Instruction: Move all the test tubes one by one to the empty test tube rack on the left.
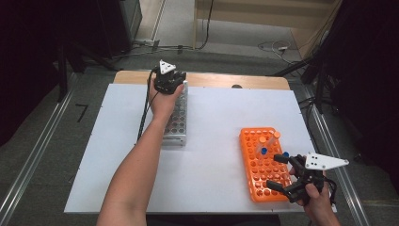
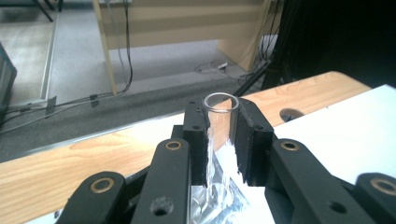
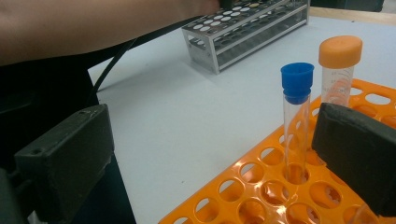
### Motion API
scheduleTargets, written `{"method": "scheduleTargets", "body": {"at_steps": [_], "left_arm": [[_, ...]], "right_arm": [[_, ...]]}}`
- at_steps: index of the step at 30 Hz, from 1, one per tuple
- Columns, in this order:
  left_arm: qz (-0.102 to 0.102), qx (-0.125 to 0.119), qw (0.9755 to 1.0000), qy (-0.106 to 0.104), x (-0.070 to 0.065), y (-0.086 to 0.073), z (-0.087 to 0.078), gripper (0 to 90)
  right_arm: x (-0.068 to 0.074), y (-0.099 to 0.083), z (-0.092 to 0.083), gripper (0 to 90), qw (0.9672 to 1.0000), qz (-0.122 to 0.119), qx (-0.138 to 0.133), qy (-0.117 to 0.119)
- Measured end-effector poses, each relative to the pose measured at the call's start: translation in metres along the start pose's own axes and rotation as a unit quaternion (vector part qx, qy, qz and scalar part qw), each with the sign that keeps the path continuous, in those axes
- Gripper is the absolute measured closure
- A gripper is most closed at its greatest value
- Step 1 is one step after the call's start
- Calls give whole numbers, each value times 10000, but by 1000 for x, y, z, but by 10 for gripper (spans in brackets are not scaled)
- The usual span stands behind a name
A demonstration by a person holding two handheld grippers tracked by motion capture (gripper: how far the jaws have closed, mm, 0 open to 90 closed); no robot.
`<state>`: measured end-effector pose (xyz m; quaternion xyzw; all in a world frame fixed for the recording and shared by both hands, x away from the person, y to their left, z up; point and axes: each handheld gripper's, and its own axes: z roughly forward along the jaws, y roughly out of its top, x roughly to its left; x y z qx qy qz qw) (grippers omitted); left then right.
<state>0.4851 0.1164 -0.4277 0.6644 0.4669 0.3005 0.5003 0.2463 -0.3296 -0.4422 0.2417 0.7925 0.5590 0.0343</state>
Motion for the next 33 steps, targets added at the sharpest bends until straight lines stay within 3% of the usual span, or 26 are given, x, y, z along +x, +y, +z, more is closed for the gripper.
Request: {"method": "scheduleTargets", "body": {"at_steps": [13, 18, 23, 27, 33], "left_arm": [[191, 545, 9983, 38, -5, 0, 1, 763], [-68, 603, 9981, -91, 1, 0, 0, 743], [-189, 630, 9975, -244, 3, -1, -2, 692], [-378, 483, 9975, -361, 4, 0, -7, 606], [-570, 399, 9958, -598, 4, 2, -19, 353]], "right_arm": [[-2, 0, -2, 0, 10000, 6, -42, -33], [-2, 1, -4, 0, 10000, -4, -67, -46], [-1, 3, -7, 0, 9999, -18, -144, -86], [-3, 4, -9, 0, 9998, -28, -179, -125], [-4, 7, -12, 0, 9994, -16, -276, -194]]}}
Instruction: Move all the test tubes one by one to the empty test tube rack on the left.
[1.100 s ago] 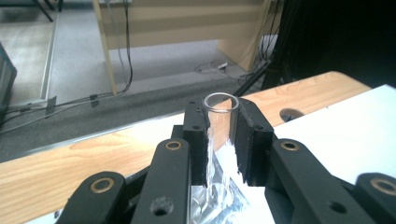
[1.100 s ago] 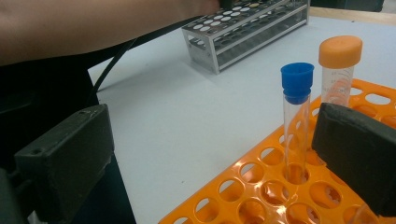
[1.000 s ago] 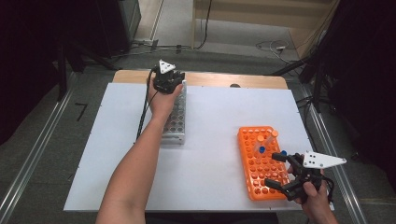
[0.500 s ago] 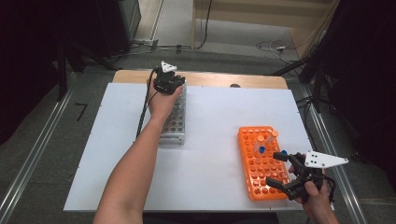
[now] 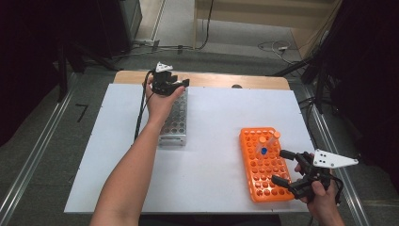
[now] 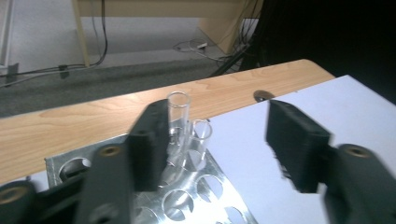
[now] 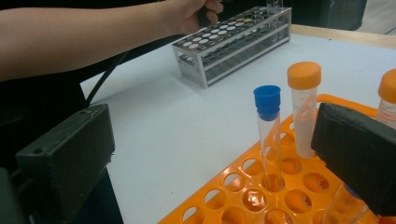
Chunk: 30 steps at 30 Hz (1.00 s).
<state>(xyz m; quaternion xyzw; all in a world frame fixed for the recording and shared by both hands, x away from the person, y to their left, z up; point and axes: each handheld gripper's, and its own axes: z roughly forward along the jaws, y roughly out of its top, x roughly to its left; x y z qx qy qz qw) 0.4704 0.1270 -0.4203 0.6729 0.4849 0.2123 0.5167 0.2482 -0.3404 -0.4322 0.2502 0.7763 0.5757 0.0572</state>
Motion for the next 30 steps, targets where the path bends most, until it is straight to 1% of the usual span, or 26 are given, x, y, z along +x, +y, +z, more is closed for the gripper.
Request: {"method": "scheduleTargets", "body": {"at_steps": [1, 5, 8, 11, 14, 16, 18, 19, 21, 26, 28, 30], "left_arm": [[-25, -18, 10000, -60, -1, 0, -3, 323], [16, -70, 9996, -260, -6, 0, -16, 213], [-54, -138, 9990, -425, -10, -2, -28, 127], [-27, -191, 9986, -490, -13, -6, -41, 79], [45, -189, 9983, -554, -17, -11, -54, 26], [22, -287, 9979, -585, -19, -16, -64, 22], [67, -301, 9975, -632, -23, -21, -72, 2], [113, -299, 9976, -618, -25, -24, -77, 0], [193, -293, 9970, -693, -30, -29, -85, 0], [402, -238, 9958, -785, -44, -42, -102, 0], [438, -211, 9951, -864, -50, -48, -108, 0], [494, -165, 9946, -893, -56, -54, -112, 0]], "right_arm": [[0, 0, 0, 0, 10000, 8, -20, -8], [-1, 1, -1, 0, 10000, 5, -40, -61], [-3, 2, -2, 0, 9999, 16, -51, -106], [-5, 3, -3, 0, 9998, 39, -79, -171], [-7, 3, -4, 0, 9997, 58, -113, -223], [-7, 3, -4, 0, 9996, 82, -113, -248], [-9, 3, -5, 0, 9995, 108, -111, -284], [-9, 3, -4, 0, 9995, 107, -118, -287], [-11, 2, -5, 0, 9993, 121, -125, -316], [-14, 2, -6, 0, 9989, 170, -150, -401], [-15, 2, -6, 0, 9988, 193, -159, -425], [-16, 1, -7, 0, 9987, 193, -160, -449]]}}
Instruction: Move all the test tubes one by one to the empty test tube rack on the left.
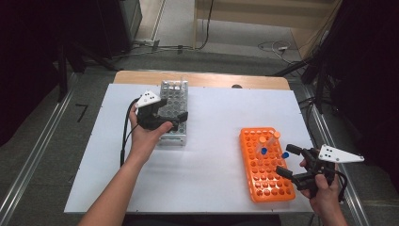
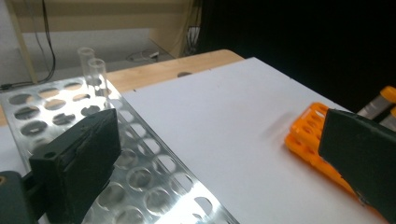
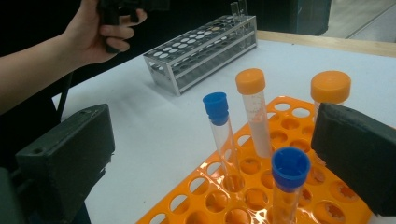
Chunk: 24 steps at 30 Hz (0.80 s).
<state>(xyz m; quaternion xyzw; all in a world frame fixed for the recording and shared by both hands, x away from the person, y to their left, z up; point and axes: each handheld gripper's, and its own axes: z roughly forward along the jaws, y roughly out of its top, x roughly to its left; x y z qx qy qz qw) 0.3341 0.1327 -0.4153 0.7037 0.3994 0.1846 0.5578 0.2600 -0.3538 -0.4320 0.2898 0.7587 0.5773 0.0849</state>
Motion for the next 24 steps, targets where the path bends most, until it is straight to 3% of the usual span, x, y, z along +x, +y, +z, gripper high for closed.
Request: {"method": "scheduleTargets", "body": {"at_steps": [9, 19, 24], "left_arm": [[1, -34, 9995, -298, -29, -23, -8, 0], [111, 33, 9974, -715, -56, -30, -8, 0], [110, 124, 9968, -781, -62, -34, -3, 0]], "right_arm": [[-12, -8, 2, 56, 9996, 156, 190, -129], [-31, -25, 11, 271, 9970, 276, 664, -296], [-32, -30, 16, 383, 9956, 238, 853, -318]]}}
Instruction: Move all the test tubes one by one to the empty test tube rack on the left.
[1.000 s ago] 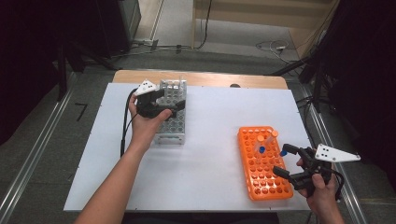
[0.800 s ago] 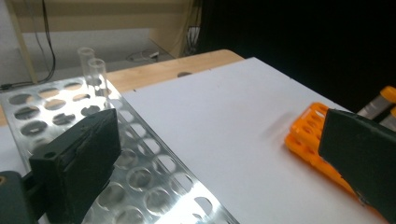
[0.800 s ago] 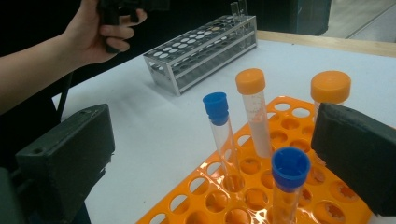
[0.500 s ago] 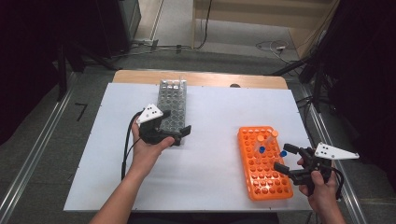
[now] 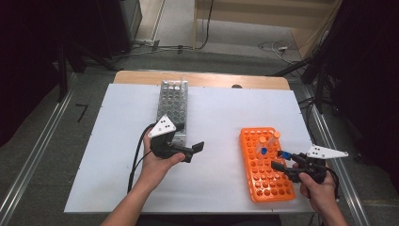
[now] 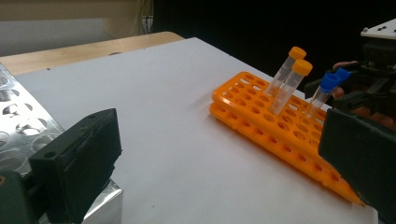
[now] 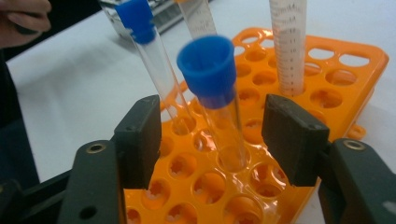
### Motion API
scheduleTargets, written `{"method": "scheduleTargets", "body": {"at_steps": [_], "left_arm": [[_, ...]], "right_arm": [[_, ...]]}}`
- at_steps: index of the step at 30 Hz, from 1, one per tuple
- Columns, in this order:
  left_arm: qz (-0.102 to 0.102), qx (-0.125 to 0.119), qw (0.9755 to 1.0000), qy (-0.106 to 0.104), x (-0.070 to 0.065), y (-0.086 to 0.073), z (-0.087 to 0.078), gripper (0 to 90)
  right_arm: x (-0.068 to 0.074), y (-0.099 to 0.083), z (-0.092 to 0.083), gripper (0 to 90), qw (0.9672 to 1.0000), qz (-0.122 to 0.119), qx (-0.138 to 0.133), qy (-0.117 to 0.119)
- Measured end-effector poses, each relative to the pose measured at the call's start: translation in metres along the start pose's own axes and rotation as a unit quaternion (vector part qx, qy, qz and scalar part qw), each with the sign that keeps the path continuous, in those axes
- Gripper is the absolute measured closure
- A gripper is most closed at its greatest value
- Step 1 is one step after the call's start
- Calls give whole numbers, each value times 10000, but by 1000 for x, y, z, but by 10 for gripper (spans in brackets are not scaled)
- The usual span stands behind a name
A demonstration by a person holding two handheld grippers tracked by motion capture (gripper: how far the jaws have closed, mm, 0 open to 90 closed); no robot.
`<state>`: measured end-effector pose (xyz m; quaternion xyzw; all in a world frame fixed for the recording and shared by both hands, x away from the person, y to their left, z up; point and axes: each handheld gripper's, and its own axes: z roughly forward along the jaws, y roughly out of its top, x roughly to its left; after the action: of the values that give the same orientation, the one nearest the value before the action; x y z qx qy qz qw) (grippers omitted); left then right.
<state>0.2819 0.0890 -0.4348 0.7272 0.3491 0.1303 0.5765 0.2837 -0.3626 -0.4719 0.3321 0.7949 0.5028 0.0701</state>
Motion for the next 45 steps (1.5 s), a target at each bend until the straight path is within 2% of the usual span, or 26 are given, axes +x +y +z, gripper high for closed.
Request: {"method": "scheduleTargets", "body": {"at_steps": [7, 12, 16, 20, 24, 29, 34, 39, 45], "left_arm": [[-30, 36, 10000, -44, -3, -3, 2, 0], [-81, 41, 10000, -8, -1, -4, 1, 0], [-70, 55, 10000, -1, -2, -4, 1, 0], [-60, 53, 10000, -19, -3, -4, 2, 0], [-26, 56, 10000, -10, -5, -4, 2, 0], [-10, 54, 10000, -33, -7, -3, 1, 0], [26, 47, 9999, -88, -10, -2, 2, 0], [69, 41, 9999, -136, -15, 0, 2, 0], [105, 21, 9997, -234, -21, 2, 4, 0]], "right_arm": [[-3, -5, 2, 544, 9998, 1, 53, -192], [-3, -8, 6, 652, 9995, -160, 136, -236], [-2, -9, 7, 703, 9991, -271, 100, -303], [-1, -9, 6, 739, 9986, -312, 97, -418], [1, -4, 3, 743, 9987, -303, 12, -410], [6, 4, -8, 745, 9980, -296, -253, -497], [12, 9, -16, 745, 9983, -286, -379, -337], [23, 13, -17, 745, 9984, -424, -367, 47], [36, 19, -15, 745, 9976, -501, -371, 309]]}}
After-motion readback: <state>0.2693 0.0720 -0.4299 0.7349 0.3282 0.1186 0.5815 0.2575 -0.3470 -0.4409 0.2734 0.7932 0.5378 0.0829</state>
